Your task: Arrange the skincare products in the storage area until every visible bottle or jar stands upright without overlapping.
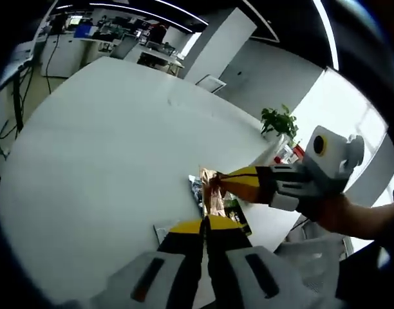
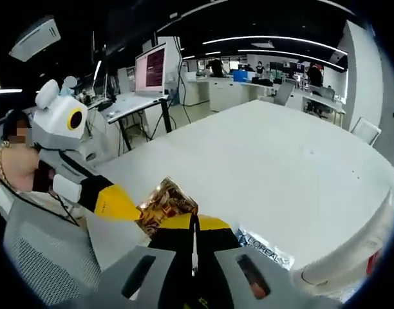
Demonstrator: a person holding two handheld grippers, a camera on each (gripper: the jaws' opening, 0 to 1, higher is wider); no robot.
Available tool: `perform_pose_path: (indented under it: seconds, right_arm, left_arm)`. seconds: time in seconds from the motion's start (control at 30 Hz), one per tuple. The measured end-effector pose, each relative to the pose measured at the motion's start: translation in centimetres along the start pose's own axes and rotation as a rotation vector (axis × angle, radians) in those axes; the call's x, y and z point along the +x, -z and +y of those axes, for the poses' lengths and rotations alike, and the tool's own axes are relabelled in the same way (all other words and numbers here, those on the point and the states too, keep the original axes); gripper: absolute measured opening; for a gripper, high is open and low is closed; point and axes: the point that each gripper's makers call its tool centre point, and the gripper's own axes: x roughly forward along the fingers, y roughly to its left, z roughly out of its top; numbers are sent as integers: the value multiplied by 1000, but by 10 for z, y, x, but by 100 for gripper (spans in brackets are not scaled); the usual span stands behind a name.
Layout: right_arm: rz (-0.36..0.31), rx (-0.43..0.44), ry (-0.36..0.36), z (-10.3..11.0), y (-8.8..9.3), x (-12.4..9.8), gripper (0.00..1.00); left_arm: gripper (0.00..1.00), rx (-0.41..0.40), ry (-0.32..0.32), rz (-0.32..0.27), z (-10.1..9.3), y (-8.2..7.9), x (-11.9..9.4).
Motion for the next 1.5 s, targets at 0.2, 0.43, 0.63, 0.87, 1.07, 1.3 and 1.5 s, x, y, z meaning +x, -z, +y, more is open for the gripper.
perform_pose_path:
  seconds: [0.2, 0.43, 0.63, 0.87, 1.07, 1.3, 1.5]
  right_arm:
    - [21, 9, 10, -8, 5, 15, 1]
    - [50, -25, 20, -19, 11, 36, 1]
    - [90, -7, 44, -28, 22, 55, 1]
    - [126, -37, 42, -35, 35, 72, 1]
    - [160, -94, 49, -40, 42, 80, 1]
    - [174, -105, 50, -42, 47, 86, 1]
    - [170, -134, 56, -42, 46, 88, 1]
  left_arm:
    - [1, -11, -15, 10, 13, -2, 12]
    - [1, -9, -32, 39, 28, -1, 32]
    - [1, 17, -55, 75, 40, 3, 48]
    - [1, 71, -81, 121, 55, 8, 65]
    - [2, 154, -96, 160, 59, 9, 74]
    - [2, 250, -115, 179, 59, 7, 76]
    - [3, 390, -120, 207, 60, 9, 79]
